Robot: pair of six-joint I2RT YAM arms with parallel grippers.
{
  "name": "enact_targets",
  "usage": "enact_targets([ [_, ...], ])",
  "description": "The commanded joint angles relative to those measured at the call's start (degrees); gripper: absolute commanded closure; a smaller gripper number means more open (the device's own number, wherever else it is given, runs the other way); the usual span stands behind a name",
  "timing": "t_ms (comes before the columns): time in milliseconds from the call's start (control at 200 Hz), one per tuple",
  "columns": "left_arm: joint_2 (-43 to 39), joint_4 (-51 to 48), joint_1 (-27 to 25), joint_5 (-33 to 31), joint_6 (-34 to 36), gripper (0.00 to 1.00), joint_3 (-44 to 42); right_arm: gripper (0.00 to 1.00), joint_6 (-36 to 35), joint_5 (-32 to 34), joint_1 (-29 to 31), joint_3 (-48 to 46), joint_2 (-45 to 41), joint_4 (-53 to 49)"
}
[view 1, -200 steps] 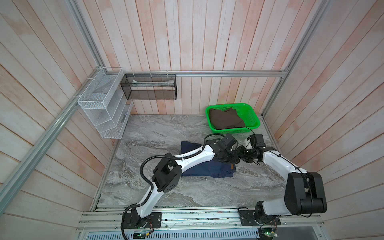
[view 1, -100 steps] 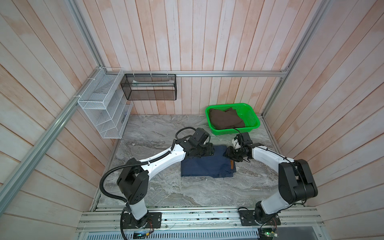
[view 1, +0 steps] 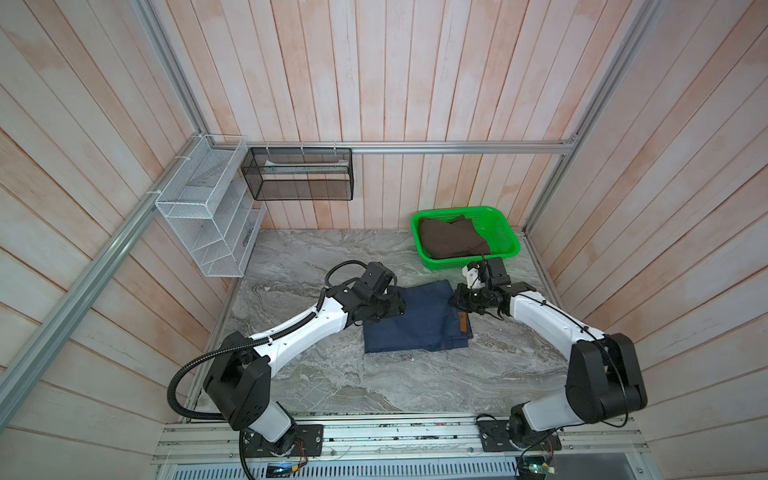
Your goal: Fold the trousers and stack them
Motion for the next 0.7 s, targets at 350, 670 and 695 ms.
enact_targets([
  [350,3.6,0.5,0.8,-0.9,0.3,0.39,-1.1,1.00,-3.0,1.8,-9.0,-0.2,2.1,-3.1],
  [670,8.7,1.8,0.7,0.9,1.1,0.39,1.2,0.85,-2.3,13.6,-10.3,-2.3,8.2,-3.4],
  [695,8.8,1.8,0.7,1.0,1.2,0.40,1.5,0.79,-2.2,15.4,-10.2,-2.0,8.2,-4.3],
])
